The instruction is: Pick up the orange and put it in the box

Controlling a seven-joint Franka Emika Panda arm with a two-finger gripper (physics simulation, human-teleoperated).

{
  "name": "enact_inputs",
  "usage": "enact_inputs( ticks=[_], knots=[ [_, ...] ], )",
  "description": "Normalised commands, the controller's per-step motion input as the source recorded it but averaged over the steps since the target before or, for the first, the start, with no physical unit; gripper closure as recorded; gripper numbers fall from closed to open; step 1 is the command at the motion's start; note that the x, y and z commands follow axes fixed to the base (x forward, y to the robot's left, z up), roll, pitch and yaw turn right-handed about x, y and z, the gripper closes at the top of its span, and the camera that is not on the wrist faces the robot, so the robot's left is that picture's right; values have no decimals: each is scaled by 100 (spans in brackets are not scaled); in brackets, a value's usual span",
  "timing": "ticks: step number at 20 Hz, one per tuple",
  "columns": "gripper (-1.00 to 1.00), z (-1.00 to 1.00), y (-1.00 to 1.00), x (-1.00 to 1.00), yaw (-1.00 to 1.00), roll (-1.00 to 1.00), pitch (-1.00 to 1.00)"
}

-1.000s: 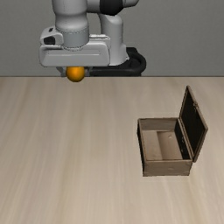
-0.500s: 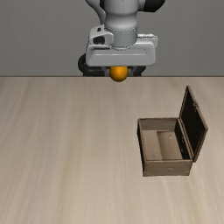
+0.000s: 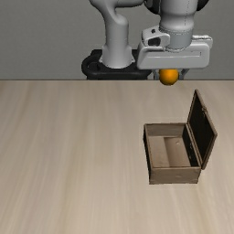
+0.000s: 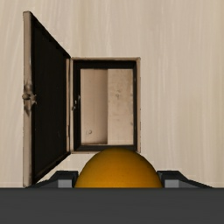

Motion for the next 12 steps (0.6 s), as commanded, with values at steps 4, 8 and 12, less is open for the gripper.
enact_inputs(
  ticks=[4,8,12],
  knots=[
    [100,0,50,50,0,0,0],
    [-100,0,0,75,0,0,0],
    [-100,0,0,0,0,0,0]
  ],
)
